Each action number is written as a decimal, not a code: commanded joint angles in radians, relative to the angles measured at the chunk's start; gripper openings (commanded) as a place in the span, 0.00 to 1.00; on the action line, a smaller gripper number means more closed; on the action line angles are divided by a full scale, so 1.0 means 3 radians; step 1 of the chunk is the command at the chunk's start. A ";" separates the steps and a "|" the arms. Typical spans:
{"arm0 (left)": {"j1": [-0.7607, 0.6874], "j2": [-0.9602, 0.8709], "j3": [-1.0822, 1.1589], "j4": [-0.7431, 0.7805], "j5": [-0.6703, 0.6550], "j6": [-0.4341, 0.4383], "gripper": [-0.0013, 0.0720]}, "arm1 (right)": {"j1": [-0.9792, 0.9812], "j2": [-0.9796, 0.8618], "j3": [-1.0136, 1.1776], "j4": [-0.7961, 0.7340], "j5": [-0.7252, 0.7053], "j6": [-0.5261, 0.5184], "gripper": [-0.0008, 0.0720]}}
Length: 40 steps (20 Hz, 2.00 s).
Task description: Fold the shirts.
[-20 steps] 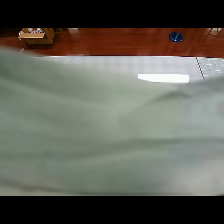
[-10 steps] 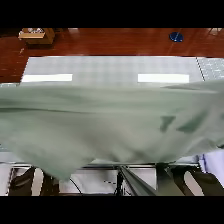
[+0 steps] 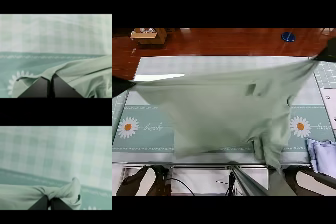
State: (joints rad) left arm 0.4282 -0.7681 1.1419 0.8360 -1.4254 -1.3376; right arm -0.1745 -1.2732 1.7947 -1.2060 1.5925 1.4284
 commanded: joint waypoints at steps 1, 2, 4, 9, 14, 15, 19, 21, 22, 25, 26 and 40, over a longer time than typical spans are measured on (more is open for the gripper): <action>-0.0217 -0.0535 0.0111 -0.0060 0.0718 0.0165 0.05 | 0.0000 -0.0366 -0.0013 0.0371 -0.0924 -0.0071 0.05; -0.0326 -0.0685 0.0150 -0.0060 0.0917 0.0223 0.05 | 0.0000 -0.0434 -0.0013 0.0458 -0.1129 -0.0070 0.05; -0.0535 -0.0970 0.0203 -0.0058 0.1241 0.0334 0.05 | 0.0013 -0.0582 -0.0013 0.0580 -0.1378 -0.0071 0.05; -0.0848 -0.1582 0.0212 -0.0057 0.1909 0.0427 0.05 | 0.0148 -0.1026 -0.0013 0.0445 -0.1589 -0.0303 0.05; -0.0931 -0.2052 0.0210 -0.0025 0.2051 0.0788 0.05 | 0.0201 -0.1532 -0.0013 0.0435 -0.1932 -0.0351 0.05; -0.0931 -0.2106 0.0210 0.0050 0.2104 0.0793 0.05 | 0.0200 -0.1606 -0.0013 0.0434 -0.2000 -0.0350 0.05; -0.0938 -0.2331 0.0210 0.0170 0.2372 0.0777 0.05 | 0.0201 -0.1882 -0.0013 0.0415 -0.2132 -0.0251 0.05; -0.0963 -0.2496 0.0210 0.0103 0.2294 0.0774 0.05 | 0.0201 -0.1999 -0.0013 0.0427 -0.2065 -0.0120 0.05; -0.0980 -0.2560 0.0209 0.0088 0.2246 0.0748 0.05 | 0.0201 -0.2049 -0.0013 0.0440 -0.2010 -0.0114 0.05; -0.1012 -0.2654 0.0209 0.0083 0.2179 0.0755 0.05 | 0.0200 -0.2071 -0.0011 0.0425 -0.1924 -0.0118 0.05; -0.0997 -0.2639 0.0210 0.0083 0.2181 0.0755 0.05 | 0.0188 -0.2041 -0.0011 0.0420 -0.1865 -0.0127 0.05; -0.0764 -0.2651 0.0305 0.0454 0.0881 0.0340 0.05 | 0.0198 -0.1915 -0.0013 -0.0366 -0.0595 -0.0102 0.05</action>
State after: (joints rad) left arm 0.1974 -1.5402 1.2415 0.9360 -1.1275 -1.1961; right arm -0.1287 -1.8229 1.7908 -1.2919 1.3777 1.3861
